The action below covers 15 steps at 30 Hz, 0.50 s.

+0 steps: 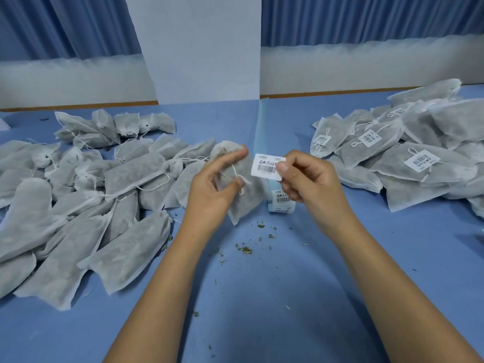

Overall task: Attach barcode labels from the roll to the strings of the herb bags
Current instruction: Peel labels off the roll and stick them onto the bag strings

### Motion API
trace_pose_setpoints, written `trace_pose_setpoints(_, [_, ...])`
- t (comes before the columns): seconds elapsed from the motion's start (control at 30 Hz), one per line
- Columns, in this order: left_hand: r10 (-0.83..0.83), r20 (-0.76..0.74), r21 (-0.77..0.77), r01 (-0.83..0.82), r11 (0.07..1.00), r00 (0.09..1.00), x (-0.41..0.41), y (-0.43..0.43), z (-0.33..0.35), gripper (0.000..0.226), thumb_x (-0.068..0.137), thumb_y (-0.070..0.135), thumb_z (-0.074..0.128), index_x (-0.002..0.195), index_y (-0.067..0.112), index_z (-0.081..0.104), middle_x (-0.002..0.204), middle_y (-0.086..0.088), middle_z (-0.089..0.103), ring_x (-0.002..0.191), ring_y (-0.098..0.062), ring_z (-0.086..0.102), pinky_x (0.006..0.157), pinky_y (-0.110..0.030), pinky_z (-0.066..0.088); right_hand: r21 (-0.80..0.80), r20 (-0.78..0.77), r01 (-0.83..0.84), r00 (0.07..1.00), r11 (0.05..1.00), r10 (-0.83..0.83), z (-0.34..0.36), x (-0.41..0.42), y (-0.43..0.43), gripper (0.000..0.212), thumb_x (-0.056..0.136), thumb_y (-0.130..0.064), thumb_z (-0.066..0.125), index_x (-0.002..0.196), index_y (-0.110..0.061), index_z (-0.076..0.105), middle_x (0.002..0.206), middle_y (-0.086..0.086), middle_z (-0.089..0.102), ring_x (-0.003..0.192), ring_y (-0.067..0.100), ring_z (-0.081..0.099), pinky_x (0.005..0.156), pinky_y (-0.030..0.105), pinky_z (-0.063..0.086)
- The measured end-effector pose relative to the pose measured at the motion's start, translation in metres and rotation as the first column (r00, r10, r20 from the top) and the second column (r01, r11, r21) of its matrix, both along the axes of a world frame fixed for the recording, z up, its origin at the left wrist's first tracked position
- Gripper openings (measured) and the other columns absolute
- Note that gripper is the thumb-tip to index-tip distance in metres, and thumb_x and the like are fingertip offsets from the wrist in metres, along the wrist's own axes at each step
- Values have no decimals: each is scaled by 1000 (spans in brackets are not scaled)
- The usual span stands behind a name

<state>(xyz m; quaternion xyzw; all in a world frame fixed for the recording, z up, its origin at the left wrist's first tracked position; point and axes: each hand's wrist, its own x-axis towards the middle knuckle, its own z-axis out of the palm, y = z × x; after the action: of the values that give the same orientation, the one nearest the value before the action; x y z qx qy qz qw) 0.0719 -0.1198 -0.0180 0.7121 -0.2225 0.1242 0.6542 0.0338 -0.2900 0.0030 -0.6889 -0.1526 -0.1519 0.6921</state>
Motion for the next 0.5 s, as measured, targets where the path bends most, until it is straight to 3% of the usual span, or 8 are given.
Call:
trace_pose_setpoints(0.13, [-94,8,52,93,994,996,-3,-3,0,51,76,-6,65,120,21,65,128,3,63,120,-4,55,103,-24,43,-193,9,-61,998,979,64,-7,1,5,23,90,-22,53,68,-16,52,57,-8,43,52,6,36,53,15,29])
trace_pose_setpoints(0.33, [-191,53,119,184,976,980,-4,-4,-3,60,76,-13,60,121,27,63,134,8,60,128,-6,51,105,-25,43,-348,27,-9,999,937,19,-13,4,6,25,92,-24,53,72,-8,54,57,-14,45,56,6,37,56,20,30])
trace_pose_setpoints(0.5, [-225,50,118,218,969,973,-6,-3,-1,63,75,-20,61,123,21,62,137,5,58,129,-6,50,102,-20,42,-411,34,114,993,905,-109,-17,7,4,21,91,-21,62,71,-15,57,60,2,48,56,12,37,57,29,30])
